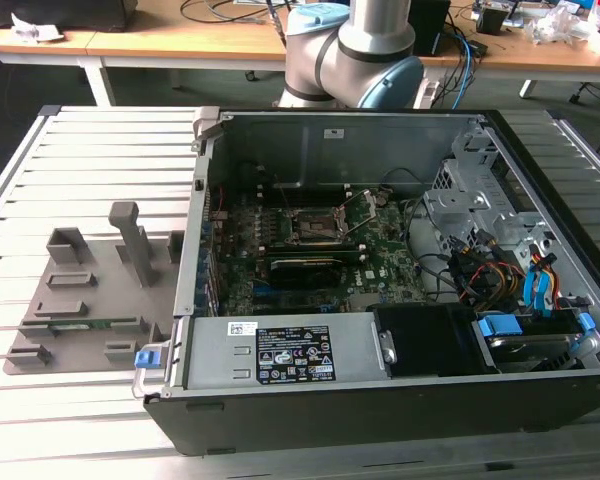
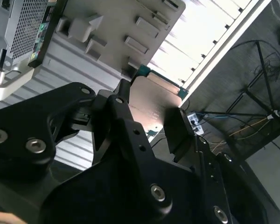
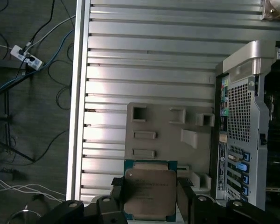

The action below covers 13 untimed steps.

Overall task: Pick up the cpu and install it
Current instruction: 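Pick up the cpu and move it towards the insertion slot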

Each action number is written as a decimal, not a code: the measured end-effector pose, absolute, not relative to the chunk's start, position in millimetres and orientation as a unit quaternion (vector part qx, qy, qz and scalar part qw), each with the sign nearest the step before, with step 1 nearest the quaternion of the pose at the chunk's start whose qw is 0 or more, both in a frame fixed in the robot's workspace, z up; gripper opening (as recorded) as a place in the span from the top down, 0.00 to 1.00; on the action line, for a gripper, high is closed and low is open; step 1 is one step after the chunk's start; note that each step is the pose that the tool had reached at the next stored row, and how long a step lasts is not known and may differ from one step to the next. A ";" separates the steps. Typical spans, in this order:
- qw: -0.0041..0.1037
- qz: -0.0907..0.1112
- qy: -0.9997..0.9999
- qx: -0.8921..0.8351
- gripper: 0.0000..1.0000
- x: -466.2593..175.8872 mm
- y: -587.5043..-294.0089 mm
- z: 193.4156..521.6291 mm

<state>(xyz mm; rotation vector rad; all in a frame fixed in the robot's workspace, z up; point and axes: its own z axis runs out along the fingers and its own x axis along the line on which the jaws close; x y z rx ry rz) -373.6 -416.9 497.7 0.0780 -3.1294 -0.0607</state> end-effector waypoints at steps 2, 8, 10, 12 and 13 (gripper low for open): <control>0.005 -0.020 -0.999 0.025 0.46 -373.6 -416.9 497.7; 0.005 -0.014 -1.000 0.025 0.46 -355.2 -416.7 496.1; 0.005 -0.012 -1.000 0.025 0.46 -344.3 -416.5 494.8; 0.006 -0.009 -1.000 0.025 0.46 -332.2 -414.0 491.5; 0.006 -0.007 -1.000 0.025 0.46 -326.9 -412.7 489.9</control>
